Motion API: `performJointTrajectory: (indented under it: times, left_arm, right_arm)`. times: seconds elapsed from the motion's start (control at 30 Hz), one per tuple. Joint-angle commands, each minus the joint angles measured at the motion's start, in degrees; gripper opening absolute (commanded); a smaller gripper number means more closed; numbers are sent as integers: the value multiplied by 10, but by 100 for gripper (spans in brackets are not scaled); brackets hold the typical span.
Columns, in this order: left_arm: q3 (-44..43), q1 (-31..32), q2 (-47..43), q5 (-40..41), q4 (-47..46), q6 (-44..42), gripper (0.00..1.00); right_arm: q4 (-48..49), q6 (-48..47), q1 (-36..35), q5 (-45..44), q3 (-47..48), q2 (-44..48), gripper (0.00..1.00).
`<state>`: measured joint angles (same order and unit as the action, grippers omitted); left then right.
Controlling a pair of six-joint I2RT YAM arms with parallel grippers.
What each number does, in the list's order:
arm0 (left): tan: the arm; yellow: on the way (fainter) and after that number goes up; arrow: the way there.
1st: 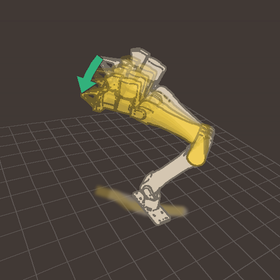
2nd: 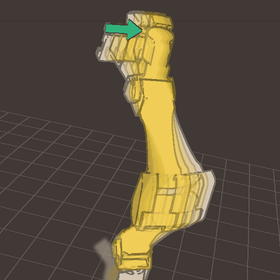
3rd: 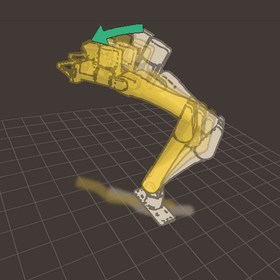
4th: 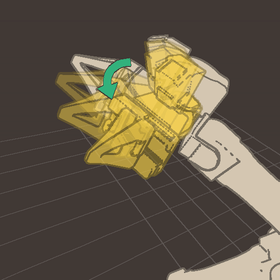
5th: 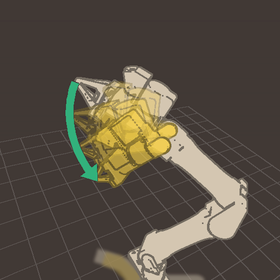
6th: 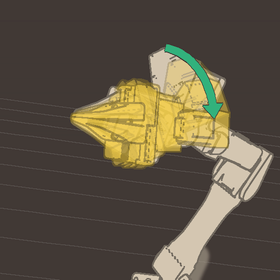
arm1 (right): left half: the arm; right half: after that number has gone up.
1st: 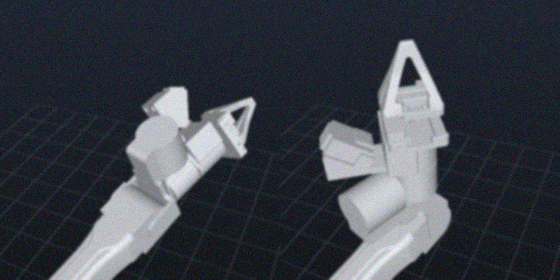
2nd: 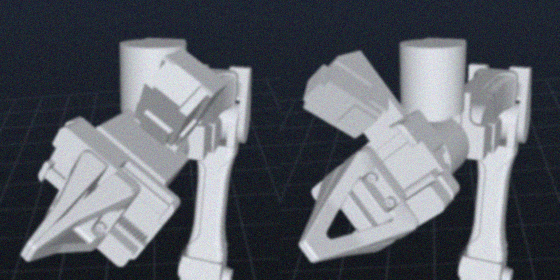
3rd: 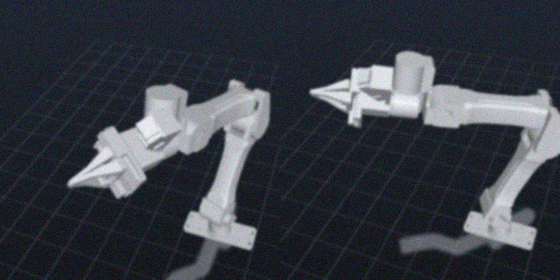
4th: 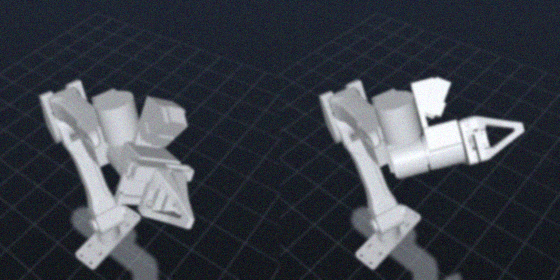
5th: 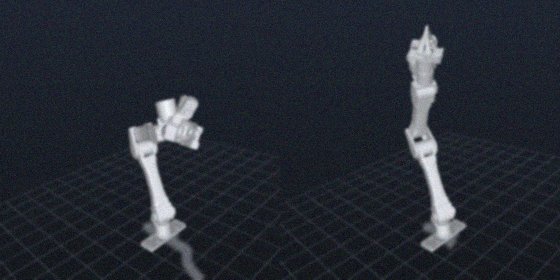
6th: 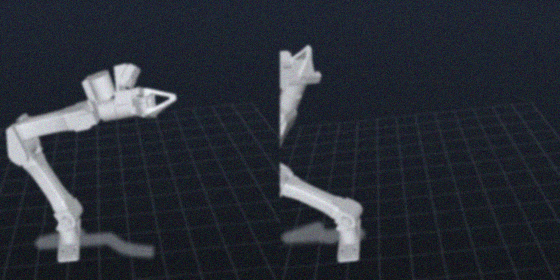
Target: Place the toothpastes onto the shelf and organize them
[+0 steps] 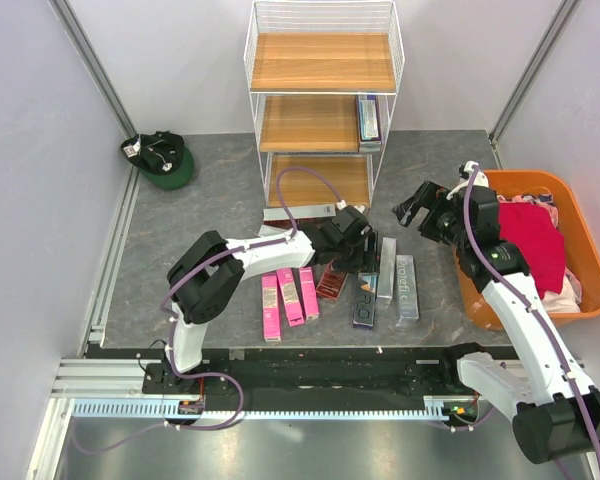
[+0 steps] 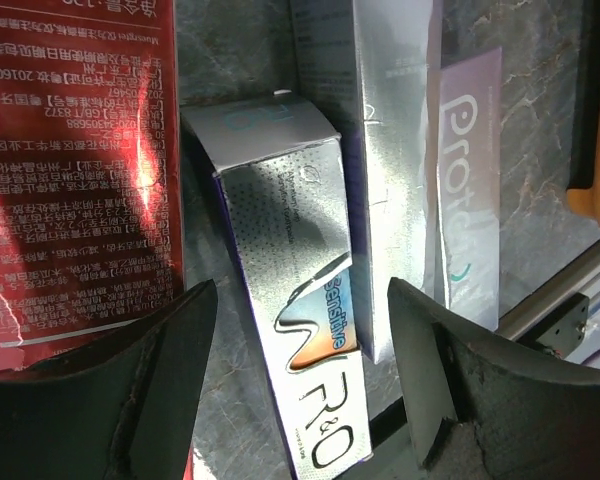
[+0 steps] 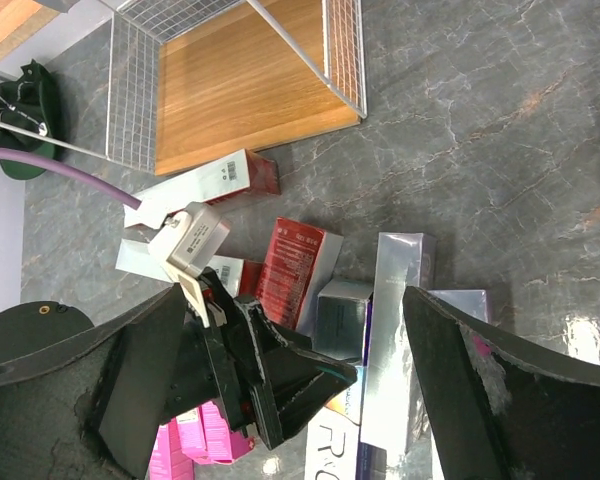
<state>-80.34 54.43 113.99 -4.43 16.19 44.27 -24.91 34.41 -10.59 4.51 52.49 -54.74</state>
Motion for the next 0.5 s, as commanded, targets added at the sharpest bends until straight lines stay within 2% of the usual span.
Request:
performJointTrajectory:
  times: [0.0,0.23,0.47]
  left_arm:
    - [-31,3,12,55,17,-3,74]
    - [-75,8,71,63,39,-6,69]
    - [-111,15,110,70,56,-12,71]
  right_arm:
    - [-3,-10,4,-8,19,5,98]
    - [-5,-16,6,-8,19,5,98]
    - [-10,-20,9,-10,17,8,98]
